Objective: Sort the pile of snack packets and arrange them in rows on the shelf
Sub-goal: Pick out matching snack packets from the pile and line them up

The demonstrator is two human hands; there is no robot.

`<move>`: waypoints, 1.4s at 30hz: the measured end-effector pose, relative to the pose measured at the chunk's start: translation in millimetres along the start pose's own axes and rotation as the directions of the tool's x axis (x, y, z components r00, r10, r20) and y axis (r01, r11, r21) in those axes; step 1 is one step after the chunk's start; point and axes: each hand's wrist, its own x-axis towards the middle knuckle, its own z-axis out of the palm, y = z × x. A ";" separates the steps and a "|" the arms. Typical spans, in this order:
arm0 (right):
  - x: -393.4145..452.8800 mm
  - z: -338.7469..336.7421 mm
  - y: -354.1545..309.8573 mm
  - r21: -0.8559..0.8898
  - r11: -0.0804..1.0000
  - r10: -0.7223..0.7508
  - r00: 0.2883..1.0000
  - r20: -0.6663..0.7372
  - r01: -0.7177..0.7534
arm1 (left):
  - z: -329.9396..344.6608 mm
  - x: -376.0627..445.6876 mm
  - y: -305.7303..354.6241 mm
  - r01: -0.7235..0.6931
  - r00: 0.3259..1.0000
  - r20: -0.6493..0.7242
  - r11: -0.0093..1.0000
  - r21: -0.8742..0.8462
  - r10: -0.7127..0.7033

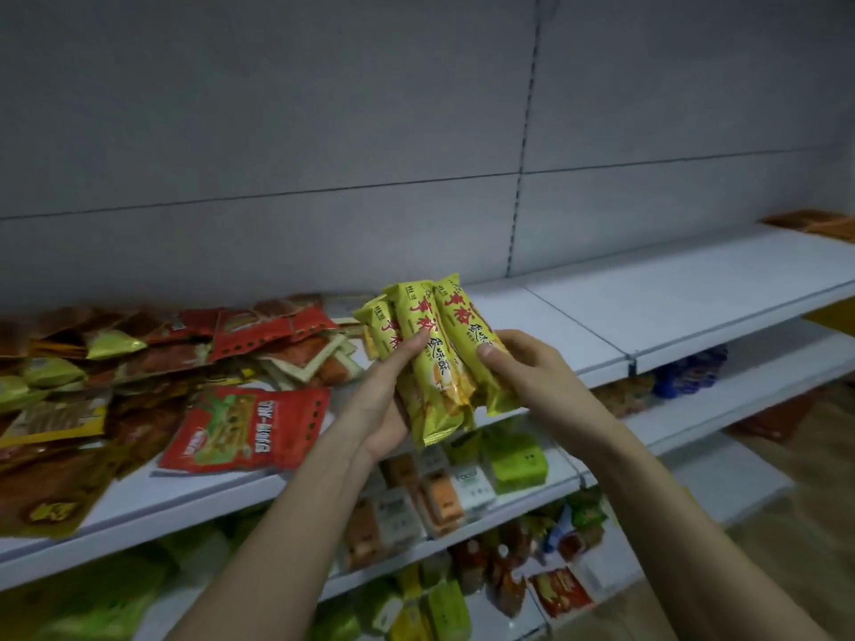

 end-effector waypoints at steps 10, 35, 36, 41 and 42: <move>-5.6 -171.6 15.5 -0.039 0.999 0.034 0.995 -0.091 -0.038 | 145.1 74.7 -96.8 0.054 0.999 -0.004 0.998 0.041 -0.054; 223.8 -639.9 86.4 -0.223 0.962 0.080 0.944 -0.321 -0.157 | 490.0 464.9 -291.3 0.239 0.960 0.142 0.971 0.026 -0.240; 232.9 -656.0 88.7 -0.212 0.965 0.082 0.947 -0.311 -0.153 | 500.6 477.8 -296.8 0.233 0.961 0.143 0.972 0.029 -0.235; 276.9 -734.9 110.6 -0.217 0.966 0.082 0.961 -0.264 -0.143 | 551.4 537.9 -331.2 0.211 0.971 0.114 0.977 0.004 -0.211; 286.1 -752.1 115.3 -0.221 0.966 0.076 0.964 -0.254 -0.134 | 564.0 549.0 -338.1 0.204 0.974 0.100 0.979 -0.005 -0.202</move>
